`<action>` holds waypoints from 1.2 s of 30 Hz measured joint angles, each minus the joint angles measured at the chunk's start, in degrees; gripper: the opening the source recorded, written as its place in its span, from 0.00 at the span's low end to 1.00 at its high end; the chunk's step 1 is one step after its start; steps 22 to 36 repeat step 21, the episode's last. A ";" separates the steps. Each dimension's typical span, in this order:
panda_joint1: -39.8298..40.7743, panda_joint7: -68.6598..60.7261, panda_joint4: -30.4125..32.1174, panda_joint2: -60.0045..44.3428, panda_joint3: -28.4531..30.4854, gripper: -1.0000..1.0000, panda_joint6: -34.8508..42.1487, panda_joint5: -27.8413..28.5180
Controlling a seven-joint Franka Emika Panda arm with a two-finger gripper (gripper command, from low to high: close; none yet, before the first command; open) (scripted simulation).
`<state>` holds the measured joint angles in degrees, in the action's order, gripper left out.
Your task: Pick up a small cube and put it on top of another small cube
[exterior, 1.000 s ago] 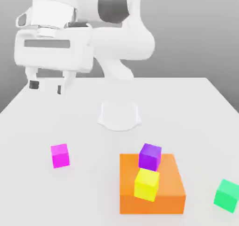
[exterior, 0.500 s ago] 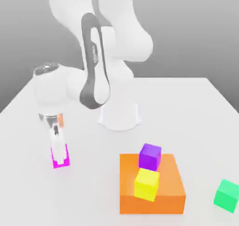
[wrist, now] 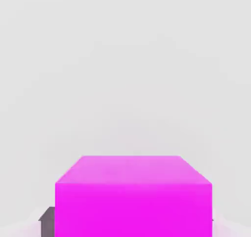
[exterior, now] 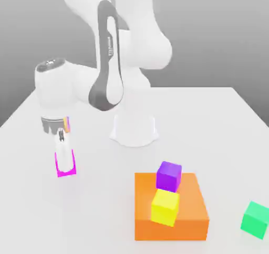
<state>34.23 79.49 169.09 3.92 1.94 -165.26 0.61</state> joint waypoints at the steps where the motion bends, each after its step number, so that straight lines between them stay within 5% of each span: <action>1: -1.44 -0.55 -1.29 0.69 -1.04 0.00 1.96 -0.20; 13: -22.92 -9.32 -23.28 2.21 -19.23 0.00 25.26 -3.57; 17: -24.84 -7.36 -23.32 -4.45 -19.98 0.00 18.95 -0.27; 18: -24.85 -6.89 -23.10 -5.68 -19.91 1.00 17.55 0.38; 36: -24.72 -6.89 -23.10 -5.68 -19.91 1.00 17.55 0.38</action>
